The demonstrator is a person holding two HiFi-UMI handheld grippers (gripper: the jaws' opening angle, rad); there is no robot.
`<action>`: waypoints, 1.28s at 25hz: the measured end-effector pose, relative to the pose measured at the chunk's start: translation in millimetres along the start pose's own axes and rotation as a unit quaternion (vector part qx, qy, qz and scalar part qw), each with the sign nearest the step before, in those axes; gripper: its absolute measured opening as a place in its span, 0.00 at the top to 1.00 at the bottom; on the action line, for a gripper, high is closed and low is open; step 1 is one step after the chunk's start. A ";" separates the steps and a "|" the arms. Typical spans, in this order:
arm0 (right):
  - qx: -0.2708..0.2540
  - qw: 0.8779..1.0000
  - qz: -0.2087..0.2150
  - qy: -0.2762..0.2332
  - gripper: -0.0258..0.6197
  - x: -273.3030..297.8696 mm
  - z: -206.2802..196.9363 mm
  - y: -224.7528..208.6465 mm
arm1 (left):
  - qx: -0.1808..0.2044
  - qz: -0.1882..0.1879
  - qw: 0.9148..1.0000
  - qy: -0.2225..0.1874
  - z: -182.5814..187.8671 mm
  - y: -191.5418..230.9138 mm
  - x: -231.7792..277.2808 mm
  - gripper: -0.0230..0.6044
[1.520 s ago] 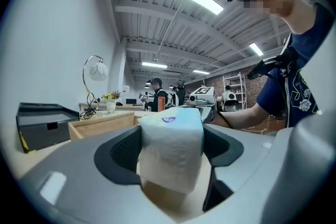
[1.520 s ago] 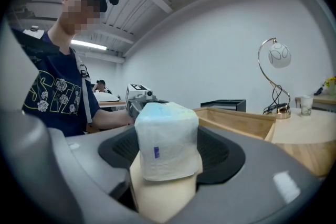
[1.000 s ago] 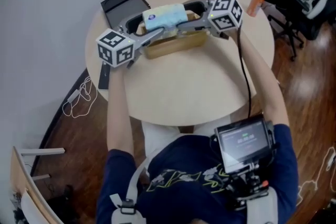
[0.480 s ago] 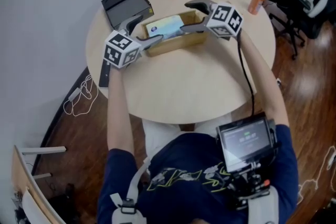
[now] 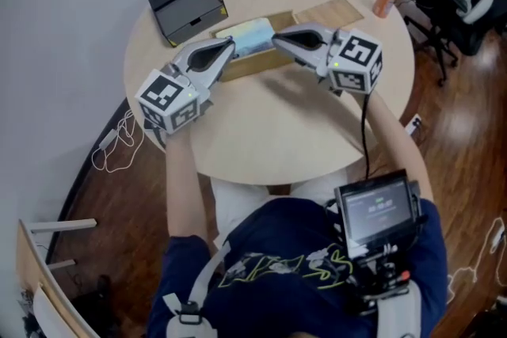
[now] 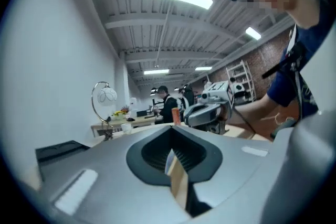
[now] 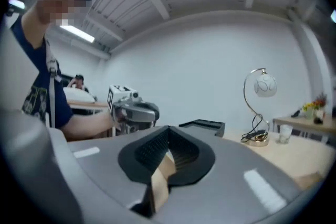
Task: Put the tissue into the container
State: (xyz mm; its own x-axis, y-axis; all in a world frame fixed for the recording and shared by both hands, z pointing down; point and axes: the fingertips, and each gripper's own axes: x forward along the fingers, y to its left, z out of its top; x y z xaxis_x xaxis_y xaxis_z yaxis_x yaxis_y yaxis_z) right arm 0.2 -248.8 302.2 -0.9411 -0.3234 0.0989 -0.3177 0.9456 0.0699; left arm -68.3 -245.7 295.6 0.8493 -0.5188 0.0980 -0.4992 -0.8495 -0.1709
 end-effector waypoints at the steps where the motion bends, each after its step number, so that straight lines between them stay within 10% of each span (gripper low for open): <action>1: 0.036 0.999 0.008 -0.025 0.96 -3.4 2.1 6.5 | -0.022 -0.011 0.999 -0.023 5.5 -7.4 -2.4 0.96; 4: 0.110 0.990 0.052 -0.072 0.96 -11.0 3.6 25.5 | -0.074 -0.040 0.994 -0.065 11.2 -29.7 -5.9 0.96; 14: 0.087 0.994 0.068 -0.017 0.96 -10.7 -46.0 62.1 | -0.149 -0.098 0.982 -0.066 -29.5 -85.7 8.8 0.96; 32: 0.053 0.994 0.090 0.029 0.96 -2.1 -89.3 83.0 | -0.117 -0.055 0.991 0.023 -83.8 -93.9 15.3 0.96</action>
State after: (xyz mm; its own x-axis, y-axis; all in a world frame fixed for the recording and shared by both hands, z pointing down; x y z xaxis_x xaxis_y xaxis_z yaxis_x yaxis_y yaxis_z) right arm -13.9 -172.7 396.4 -0.9764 -0.1473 0.1580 -0.1582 0.9857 -0.0587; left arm -22.9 -181.9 395.3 0.8949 -0.4205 0.1497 -0.4343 -0.8977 0.0741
